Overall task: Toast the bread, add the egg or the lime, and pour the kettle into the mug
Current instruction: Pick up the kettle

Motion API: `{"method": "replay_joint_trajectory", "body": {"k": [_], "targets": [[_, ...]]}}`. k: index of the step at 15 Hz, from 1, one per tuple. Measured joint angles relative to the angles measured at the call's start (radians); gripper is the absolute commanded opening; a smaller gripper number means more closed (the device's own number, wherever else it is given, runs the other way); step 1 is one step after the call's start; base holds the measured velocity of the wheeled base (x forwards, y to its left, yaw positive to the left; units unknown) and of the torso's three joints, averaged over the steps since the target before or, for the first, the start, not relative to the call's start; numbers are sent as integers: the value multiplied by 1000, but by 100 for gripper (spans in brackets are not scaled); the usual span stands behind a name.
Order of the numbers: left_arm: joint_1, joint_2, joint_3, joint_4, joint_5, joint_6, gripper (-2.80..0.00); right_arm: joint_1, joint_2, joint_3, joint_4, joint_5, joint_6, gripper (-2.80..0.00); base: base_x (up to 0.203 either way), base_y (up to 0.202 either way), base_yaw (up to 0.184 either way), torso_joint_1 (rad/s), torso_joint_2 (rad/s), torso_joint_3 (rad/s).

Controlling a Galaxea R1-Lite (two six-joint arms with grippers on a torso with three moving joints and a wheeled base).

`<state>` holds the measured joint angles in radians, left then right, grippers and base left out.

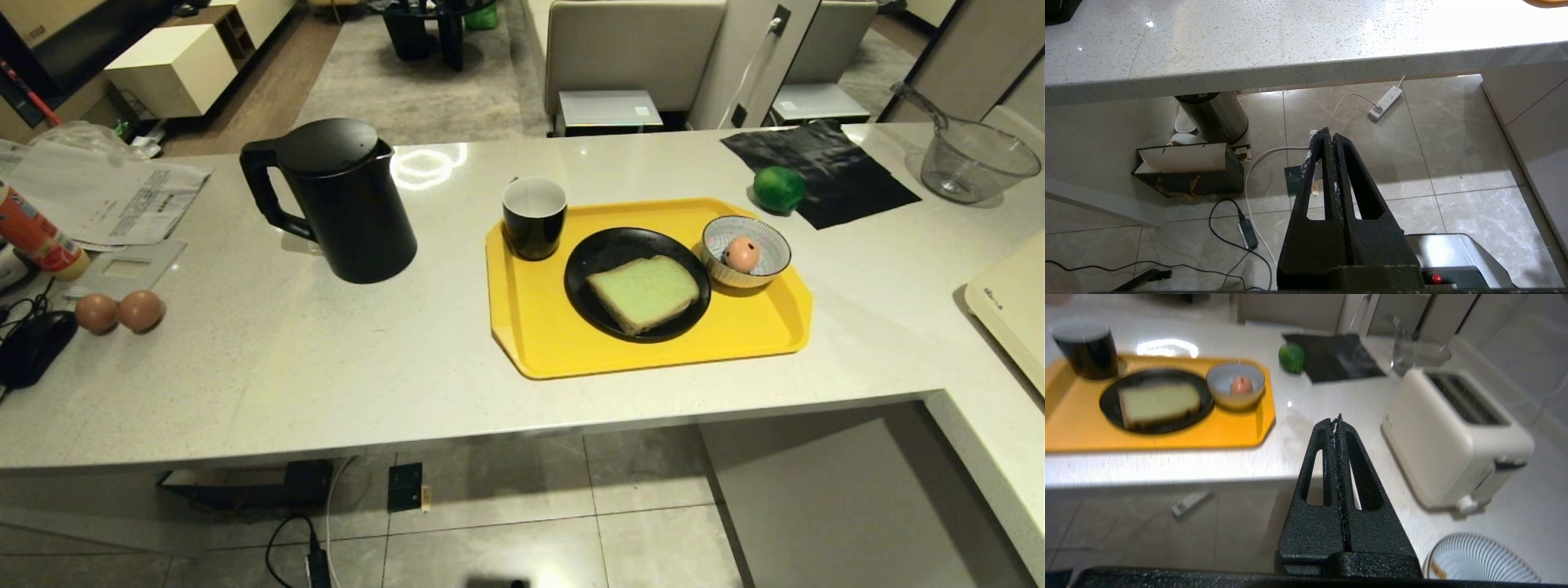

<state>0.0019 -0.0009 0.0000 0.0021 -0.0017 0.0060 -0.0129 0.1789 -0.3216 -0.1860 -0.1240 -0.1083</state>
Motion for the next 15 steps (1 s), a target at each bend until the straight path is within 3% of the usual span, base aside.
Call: {"method": "replay_joint_trajectory", "body": {"k": [5, 9, 15], "targets": [[-1, 0, 0, 0, 0, 0, -280, 9, -152, 283, -6, 30, -1, -280, 0, 0, 0, 0, 0, 0], [0, 0, 0, 0, 0, 0, -280, 10, -177, 319, 70, 115, 19, -280, 0, 0, 0, 0, 0, 0], [0, 0, 0, 1, 0, 0, -280, 10, -181, 322, 123, 123, 104, -280, 0, 0, 0, 0, 0, 0]]}}
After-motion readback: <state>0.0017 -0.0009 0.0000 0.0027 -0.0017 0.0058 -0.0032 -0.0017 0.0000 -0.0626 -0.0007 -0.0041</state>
